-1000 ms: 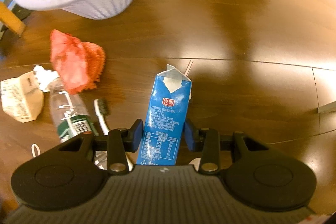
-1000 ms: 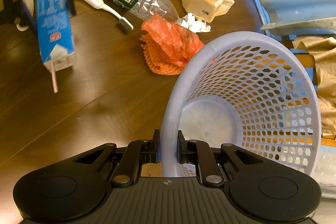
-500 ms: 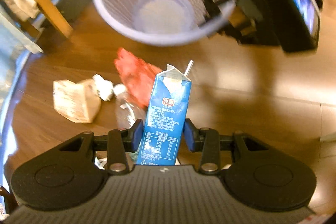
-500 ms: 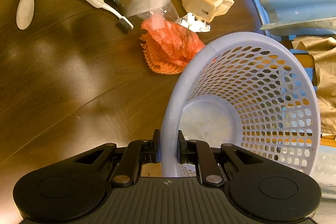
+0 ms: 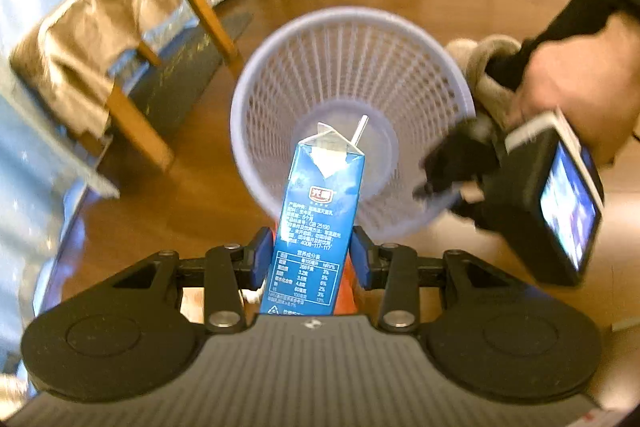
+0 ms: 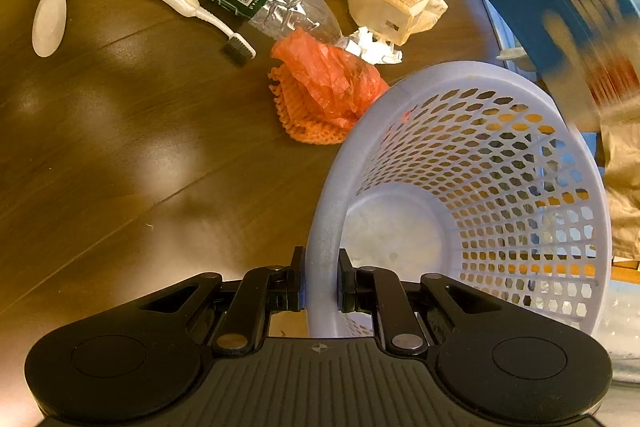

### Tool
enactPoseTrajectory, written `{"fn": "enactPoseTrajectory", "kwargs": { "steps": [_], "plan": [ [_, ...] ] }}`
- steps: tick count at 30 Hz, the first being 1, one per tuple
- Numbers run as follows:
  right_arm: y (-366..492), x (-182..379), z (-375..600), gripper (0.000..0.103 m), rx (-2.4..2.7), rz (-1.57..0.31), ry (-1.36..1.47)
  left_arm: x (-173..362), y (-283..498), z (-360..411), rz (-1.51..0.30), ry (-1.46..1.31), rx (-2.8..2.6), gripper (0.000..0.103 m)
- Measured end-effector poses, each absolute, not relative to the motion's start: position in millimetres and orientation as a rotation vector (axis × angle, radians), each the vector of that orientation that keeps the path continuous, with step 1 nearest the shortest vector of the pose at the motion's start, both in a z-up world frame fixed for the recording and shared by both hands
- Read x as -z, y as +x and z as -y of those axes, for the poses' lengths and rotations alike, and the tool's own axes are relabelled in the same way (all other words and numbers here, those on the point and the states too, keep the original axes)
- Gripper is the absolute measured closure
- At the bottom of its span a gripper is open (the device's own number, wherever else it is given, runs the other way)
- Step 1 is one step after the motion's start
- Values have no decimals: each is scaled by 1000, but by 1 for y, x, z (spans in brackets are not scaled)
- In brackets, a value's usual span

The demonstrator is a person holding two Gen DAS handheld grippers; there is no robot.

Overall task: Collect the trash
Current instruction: 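Drop the milk carton into the wastebasket held by the right tool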

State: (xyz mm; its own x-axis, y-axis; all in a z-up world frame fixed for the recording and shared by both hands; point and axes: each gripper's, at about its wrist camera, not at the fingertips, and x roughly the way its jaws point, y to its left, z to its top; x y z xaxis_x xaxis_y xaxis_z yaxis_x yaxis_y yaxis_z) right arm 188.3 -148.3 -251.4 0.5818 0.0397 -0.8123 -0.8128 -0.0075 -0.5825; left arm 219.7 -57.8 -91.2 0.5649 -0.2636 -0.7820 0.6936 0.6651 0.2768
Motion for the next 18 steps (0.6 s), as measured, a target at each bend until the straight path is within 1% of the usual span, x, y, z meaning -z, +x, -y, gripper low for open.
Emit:
{"fn": "enactPoseTrajectory", "kwargs": {
  "steps": [5, 8, 9, 10, 11, 14, 18],
  "plan": [
    [188, 251, 148, 93, -771, -708, -1425, 85, 246, 87, -720, 604, 641, 66],
    [188, 251, 149, 93, -773, -707, -1424, 86, 260, 102, -697, 594, 644, 63],
    [188, 250, 149, 93, -774, -707, -1424, 88, 264, 105, -687, 578, 653, 51],
    [188, 250, 149, 93, -774, -708, -1422, 88, 269, 108, -676, 562, 657, 45],
    [189, 250, 149, 93, -775, -709, -1420, 88, 271, 110, -665, 551, 655, 43],
    [190, 249, 149, 93, -774, -711, -1415, 86, 274, 110, -660, 540, 641, 43],
    [191, 249, 149, 93, -769, -711, -1407, 88, 267, 93, -674, 544, 603, 43]
  ]
}}
